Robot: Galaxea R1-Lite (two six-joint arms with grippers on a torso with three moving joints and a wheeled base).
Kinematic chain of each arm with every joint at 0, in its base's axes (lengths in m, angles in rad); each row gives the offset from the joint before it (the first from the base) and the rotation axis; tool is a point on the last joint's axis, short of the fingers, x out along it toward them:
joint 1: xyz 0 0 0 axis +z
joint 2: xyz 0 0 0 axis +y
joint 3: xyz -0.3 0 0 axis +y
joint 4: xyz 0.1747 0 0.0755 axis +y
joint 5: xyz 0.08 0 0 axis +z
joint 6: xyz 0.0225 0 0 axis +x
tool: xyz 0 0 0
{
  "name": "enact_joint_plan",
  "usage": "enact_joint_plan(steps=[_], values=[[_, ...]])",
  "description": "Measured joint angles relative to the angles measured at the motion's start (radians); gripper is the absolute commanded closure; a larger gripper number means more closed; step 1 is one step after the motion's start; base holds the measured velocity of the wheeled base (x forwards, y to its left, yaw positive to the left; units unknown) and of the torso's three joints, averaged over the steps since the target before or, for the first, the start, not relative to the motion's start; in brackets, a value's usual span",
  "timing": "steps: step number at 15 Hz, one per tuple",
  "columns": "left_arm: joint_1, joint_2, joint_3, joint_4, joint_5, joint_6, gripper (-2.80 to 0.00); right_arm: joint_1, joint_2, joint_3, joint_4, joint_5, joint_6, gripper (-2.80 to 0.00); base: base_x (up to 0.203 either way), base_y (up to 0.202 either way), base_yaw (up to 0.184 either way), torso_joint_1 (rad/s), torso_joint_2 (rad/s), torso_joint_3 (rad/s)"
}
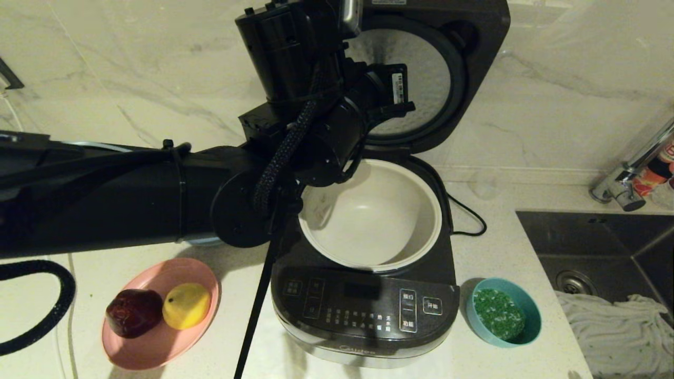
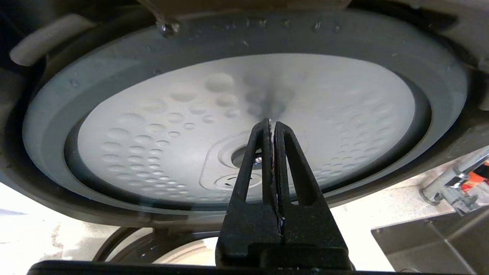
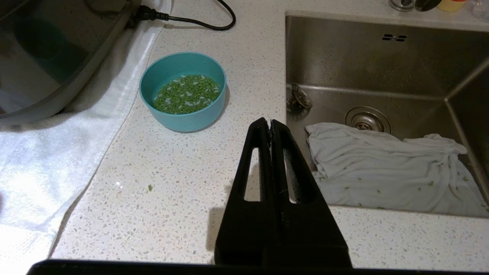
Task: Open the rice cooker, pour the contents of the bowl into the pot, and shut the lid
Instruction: Open the rice cooker
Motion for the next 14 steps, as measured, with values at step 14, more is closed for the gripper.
enact_joint_plan(steps=[14], values=[[-0.068,-0.432,0.483,0.105,0.023,0.0,0.0,0.0,0.0,0.0,0.0,0.0,0.0,0.0,0.0,0.0,0.0,0.0,0.0,0.0]])
